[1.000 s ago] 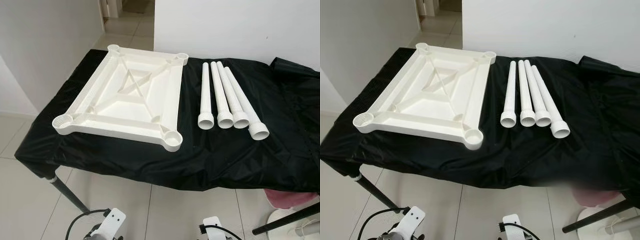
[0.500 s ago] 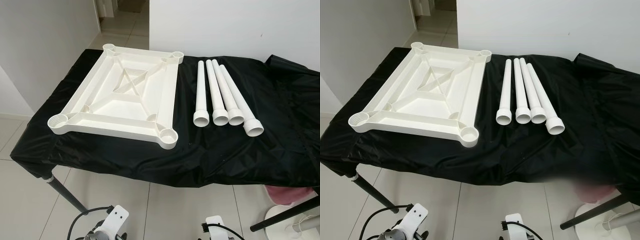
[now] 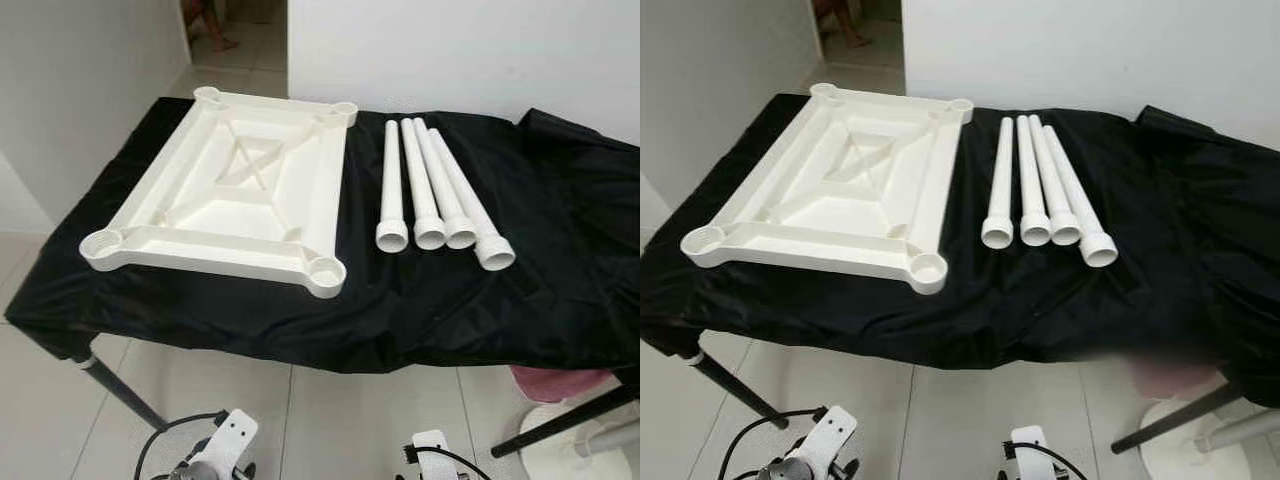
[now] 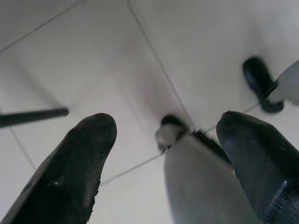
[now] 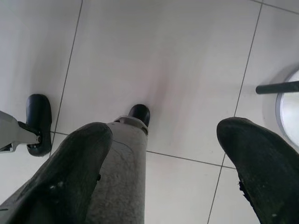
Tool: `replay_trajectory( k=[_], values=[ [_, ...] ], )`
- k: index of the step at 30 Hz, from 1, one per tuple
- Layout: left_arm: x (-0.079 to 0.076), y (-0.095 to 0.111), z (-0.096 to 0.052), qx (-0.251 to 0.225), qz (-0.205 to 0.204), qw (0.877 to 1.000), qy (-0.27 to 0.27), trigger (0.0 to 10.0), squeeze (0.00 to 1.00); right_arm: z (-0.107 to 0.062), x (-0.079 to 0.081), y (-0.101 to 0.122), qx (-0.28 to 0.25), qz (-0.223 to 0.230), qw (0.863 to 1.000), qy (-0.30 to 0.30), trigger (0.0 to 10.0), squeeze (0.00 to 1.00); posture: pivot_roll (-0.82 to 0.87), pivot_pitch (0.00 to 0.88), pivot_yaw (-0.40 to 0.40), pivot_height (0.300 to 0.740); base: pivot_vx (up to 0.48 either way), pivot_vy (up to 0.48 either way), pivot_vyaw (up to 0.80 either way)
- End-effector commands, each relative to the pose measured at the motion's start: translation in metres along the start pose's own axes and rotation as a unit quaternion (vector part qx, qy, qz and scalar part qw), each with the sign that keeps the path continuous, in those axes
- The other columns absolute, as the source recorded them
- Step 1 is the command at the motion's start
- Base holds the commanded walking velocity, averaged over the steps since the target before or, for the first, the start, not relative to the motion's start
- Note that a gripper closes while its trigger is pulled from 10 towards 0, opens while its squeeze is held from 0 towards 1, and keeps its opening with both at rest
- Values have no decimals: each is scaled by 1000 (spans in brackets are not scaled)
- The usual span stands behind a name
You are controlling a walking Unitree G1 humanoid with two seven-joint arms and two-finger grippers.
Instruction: Building children table
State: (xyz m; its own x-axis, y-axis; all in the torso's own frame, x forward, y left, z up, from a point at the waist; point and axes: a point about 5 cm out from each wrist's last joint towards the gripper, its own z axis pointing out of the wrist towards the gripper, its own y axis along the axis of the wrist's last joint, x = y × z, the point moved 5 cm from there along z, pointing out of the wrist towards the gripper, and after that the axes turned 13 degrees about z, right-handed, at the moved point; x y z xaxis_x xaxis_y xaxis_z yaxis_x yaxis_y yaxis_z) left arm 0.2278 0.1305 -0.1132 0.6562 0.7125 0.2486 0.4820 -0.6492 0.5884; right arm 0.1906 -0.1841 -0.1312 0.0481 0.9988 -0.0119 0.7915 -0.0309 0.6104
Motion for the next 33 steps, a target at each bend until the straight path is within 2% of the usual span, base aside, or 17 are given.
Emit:
replay_trajectory(
  k=[1, 4, 7, 12, 14, 19, 26, 29, 33],
  values=[
    [-8, 6, 0, -23, -1, 999, -41, 10000, 0, -3, -5, -11, 18, 4, 1000, 1, 10000, 0, -45, 43, 11, 740, 0, 0, 0],
    [4, 20, -1, -56, -3, 998, -34, 10000, 0, 0, -4, 5, -10, 6, 1000, 19, 10000, 0, -40, 48, 9, 740, 0, 0, 0],
    [13, 23, -2, -68, -4, 997, -27, 10000, 0, 1, -5, 15, -25, 5, 999, 23, 10000, 0, -40, 48, 9, 740, 0, 0, 0],
    [20, 31, -4, -93, -5, 996, -19, 10000, 0, 2, -4, 32, -52, 4, 998, 41, 10000, 0, -39, 52, 5, 740, 0, 0, 0],
    [19, 36, -6, -115, 8, 993, -28, 10000, 0, 2, 5, 44, -76, -6, 994, 81, 10000, 0, -39, 52, 5, 740, 0, 0, 0],
    [16, 26, -10, -113, 33, 993, -34, 10000, 0, -4, 22, 53, -108, -30, 982, 149, 10000, 0, -40, 62, 8, 740, 0, 0, 0],
    [10, 25, -15, -136, 46, 987, -66, 10000, 0, -9, 31, 53, -120, -51, 972, 193, 10000, 0, -35, 67, 8, 740, 0, 0, 0],
    [9, 24, -22, -158, 68, 981, -86, 10000, 0, -17, 38, 58, -137, -74, 957, 244, 10000, 0, -33, 71, 8, 740, 0, 0, 0],
    [8, 24, -26, -173, 76, 977, -103, 10000, 0, -22, 41, 61, -147, -85, 947, 273, 10000, 0, -33, 71, 8, 740, 0, 0, 0]
  ],
)
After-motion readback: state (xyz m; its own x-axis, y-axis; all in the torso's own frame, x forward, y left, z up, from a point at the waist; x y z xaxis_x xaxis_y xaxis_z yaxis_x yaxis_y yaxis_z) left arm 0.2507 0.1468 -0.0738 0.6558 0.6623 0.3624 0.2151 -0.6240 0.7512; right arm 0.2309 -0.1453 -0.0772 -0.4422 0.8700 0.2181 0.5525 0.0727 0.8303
